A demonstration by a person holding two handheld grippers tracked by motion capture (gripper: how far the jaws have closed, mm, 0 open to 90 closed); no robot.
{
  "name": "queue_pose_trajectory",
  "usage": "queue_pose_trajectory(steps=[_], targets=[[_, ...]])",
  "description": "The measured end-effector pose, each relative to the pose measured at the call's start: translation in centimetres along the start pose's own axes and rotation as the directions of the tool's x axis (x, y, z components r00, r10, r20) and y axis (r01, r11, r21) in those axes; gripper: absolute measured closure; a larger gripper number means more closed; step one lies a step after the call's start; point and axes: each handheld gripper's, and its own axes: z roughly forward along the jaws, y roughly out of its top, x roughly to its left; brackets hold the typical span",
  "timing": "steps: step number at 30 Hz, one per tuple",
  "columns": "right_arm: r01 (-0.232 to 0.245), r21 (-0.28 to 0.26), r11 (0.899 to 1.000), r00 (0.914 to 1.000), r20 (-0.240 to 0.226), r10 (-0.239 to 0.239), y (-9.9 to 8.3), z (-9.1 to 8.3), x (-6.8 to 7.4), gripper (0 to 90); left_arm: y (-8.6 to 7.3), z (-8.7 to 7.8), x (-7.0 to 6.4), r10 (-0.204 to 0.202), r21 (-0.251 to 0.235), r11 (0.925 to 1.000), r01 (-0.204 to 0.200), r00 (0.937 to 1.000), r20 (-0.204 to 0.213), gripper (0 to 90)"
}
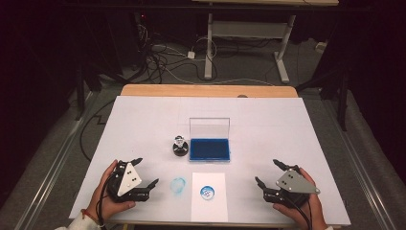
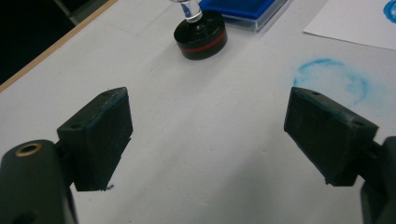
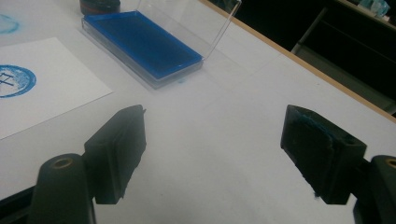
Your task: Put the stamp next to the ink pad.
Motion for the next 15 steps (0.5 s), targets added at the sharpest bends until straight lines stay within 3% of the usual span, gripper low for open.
queue_pose_trajectory(steps=[15], targets=[[-0.011,0.010,1.000,0.9999,0.011,0.011,-0.31,-0.02,-0.22,22.8,0.36,0.27,0.24,-0.010,-0.008,0.9999,0.010,0.9999,0.005,15.2]])
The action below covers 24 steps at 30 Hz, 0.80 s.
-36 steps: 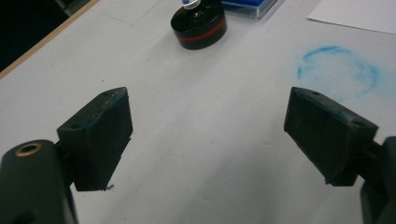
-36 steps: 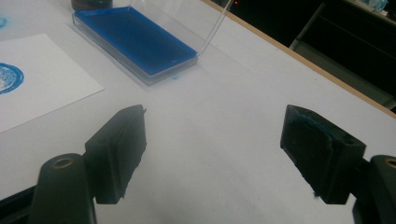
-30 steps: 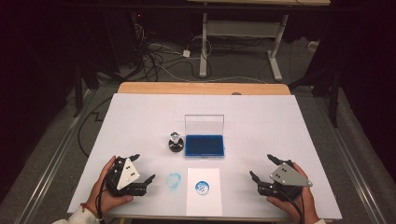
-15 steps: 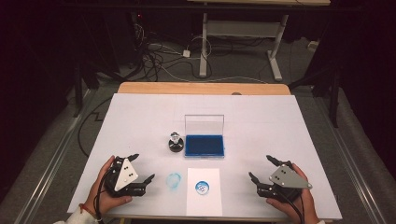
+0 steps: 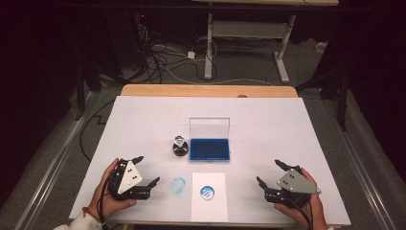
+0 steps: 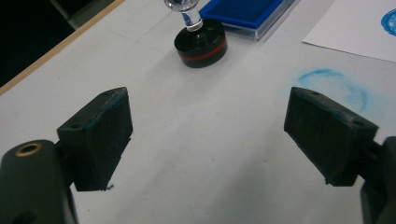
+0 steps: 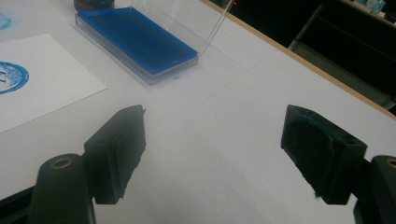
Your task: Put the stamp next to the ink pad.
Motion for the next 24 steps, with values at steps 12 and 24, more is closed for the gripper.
queue_pose_trajectory(steps=[12,24], targets=[[0.006,0.014,1.000,0.9999,0.008,-0.006,-0.04,0.27,0.00,23.3,0.12,-0.07,0.02,-0.011,0.000,0.9999,0.011,0.9999,0.003,15.2],[-0.003,0.008,1.000,0.9998,0.018,0.003,-0.07,0.44,-0.17,23.2,0.20,-0.11,0.15,-0.017,-0.001,0.9999,0.017,0.9998,0.013,15.3]])
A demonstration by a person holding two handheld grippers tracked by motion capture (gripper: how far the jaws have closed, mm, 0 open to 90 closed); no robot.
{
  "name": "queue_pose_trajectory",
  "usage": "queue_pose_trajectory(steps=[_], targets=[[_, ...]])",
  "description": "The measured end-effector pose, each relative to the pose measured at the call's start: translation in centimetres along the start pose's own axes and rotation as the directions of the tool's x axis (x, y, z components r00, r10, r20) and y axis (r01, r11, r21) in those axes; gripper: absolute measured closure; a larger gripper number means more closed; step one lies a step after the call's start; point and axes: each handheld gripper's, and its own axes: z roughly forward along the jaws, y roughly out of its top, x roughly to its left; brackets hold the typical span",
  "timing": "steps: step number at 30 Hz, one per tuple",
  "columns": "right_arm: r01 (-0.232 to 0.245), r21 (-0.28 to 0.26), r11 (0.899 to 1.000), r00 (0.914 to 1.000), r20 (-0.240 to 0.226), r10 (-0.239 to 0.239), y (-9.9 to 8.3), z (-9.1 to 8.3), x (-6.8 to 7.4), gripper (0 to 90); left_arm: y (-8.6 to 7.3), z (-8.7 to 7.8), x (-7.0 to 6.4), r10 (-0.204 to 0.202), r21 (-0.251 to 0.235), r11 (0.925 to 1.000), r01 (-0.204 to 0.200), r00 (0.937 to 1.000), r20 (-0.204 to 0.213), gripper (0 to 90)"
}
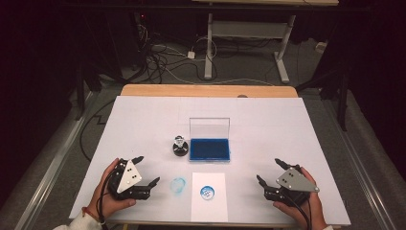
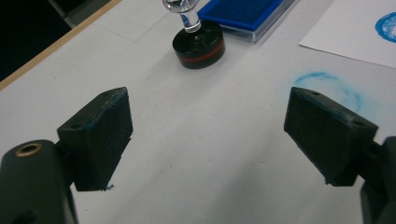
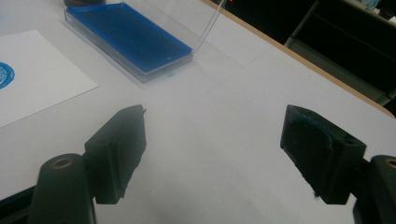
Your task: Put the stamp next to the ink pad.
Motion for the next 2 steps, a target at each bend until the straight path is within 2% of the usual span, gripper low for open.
queue_pose_trajectory(steps=[2], targets=[[-0.003,0.000,1.000,1.0000,-0.001,0.003,0.03,-0.01,0.01,23.0,-0.01,0.11,0.06,-0.010,-0.002,0.9999,0.010,0.9999,0.000,15.2]])
